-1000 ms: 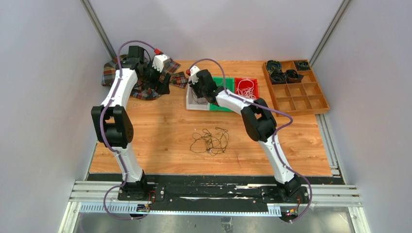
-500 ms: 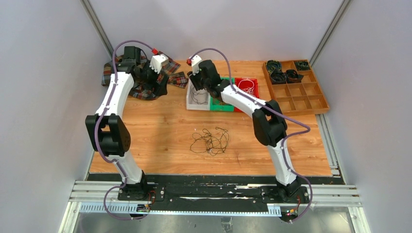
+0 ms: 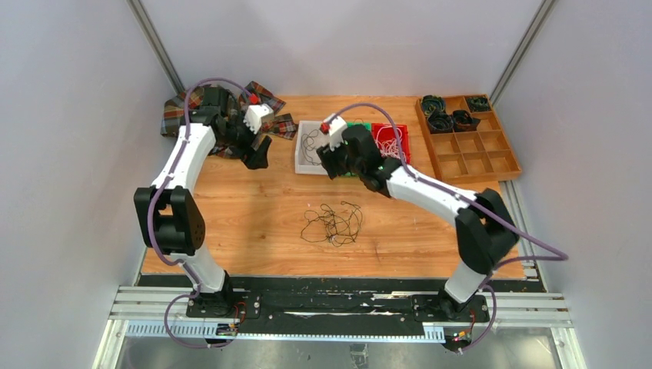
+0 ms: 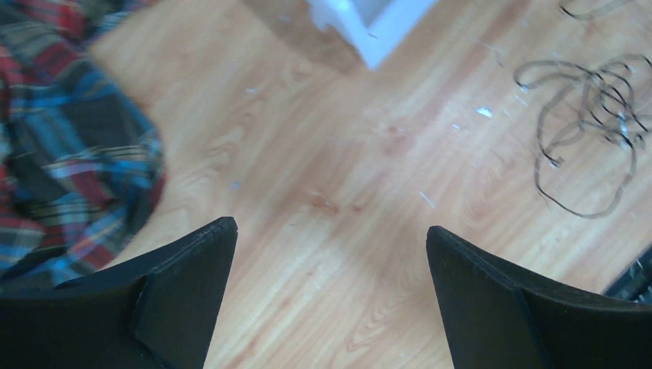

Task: Untangle the cables
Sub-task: Place the cable in the bin, then untie the cable.

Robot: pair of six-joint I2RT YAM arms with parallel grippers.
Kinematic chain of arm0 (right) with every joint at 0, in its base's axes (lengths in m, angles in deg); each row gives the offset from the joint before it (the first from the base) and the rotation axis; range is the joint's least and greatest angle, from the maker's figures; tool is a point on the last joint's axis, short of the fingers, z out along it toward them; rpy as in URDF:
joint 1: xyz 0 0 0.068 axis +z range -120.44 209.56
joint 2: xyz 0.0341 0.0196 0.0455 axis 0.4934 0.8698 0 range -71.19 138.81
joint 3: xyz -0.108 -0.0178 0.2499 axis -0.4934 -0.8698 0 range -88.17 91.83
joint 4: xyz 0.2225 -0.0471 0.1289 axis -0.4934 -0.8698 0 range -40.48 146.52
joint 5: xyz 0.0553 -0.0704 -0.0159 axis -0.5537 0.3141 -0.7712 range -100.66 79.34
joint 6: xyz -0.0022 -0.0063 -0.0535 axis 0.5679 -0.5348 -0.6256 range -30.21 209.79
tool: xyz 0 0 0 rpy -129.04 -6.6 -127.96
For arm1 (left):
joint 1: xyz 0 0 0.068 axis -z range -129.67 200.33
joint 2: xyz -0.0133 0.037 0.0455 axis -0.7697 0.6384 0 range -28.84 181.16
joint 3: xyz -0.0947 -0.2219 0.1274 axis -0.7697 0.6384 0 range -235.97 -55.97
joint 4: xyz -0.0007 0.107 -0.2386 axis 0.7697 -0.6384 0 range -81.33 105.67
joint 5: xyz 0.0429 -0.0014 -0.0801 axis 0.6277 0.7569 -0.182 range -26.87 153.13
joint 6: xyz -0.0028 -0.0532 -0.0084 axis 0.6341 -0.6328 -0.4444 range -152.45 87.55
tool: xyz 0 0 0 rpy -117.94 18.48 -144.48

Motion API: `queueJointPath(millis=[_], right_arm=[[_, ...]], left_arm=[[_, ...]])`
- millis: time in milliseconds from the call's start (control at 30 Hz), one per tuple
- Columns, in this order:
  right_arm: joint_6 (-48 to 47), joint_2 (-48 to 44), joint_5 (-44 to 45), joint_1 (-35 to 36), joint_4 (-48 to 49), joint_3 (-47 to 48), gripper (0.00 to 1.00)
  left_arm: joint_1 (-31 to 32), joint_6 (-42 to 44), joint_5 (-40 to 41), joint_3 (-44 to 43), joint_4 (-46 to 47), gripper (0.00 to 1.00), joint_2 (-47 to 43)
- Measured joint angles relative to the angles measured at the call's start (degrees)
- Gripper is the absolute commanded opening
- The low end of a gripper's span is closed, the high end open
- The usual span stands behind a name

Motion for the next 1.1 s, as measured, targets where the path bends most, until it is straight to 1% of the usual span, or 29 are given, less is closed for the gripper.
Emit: queueJointPath(millis=[67, 133, 267, 400, 467, 567, 700, 900, 1100], right_arm=[[1.7, -5.2, -0.1, 0.9, 0.7, -7.1, 0.59], [3.8, -10.0, 0.1, 1.7, 1.3, -13.9, 0.59], [7.8, -16.9, 2.9, 2.1, 2.1, -23.8, 0.57], [11.6, -23.3, 5.4, 1.6, 3.1, -31.5, 0.56], [13.0, -26.1, 6.5, 1.5, 3.9, -34.1, 0.55], [13.8, -28.7, 7.6, 1.3, 4.8, -35.4, 0.53], [14.3, -32.7, 8.8, 1.3, 8.2, -37.9, 0.5], [15.1, -36.1, 9.3, 1.2, 13.0, -42.6, 0.47], [15.3, -37.1, 9.9, 1.2, 14.5, -43.5, 0.44]], left_arm=[[1.7, 1.7, -0.3, 2.5, -1.0, 0.98, -1.2], [5.1, 3.7, -0.5, 6.2, -2.0, 0.98, -3.2], [16.1, 7.3, -0.2, 13.3, -3.5, 0.98, -6.5], [23.7, 9.5, 0.2, 16.5, -4.8, 0.98, -6.4], [25.3, 9.9, 0.9, 16.6, -5.0, 0.99, -5.1], [26.6, 9.6, 2.4, 16.2, -4.5, 1.0, -1.8], [28.2, 8.3, 4.2, 14.3, -3.1, 0.98, 3.0], [30.7, 5.3, 5.6, 12.0, 0.6, 0.86, 6.3], [32.0, 2.1, 7.4, 13.0, 5.7, 0.71, 6.7]])
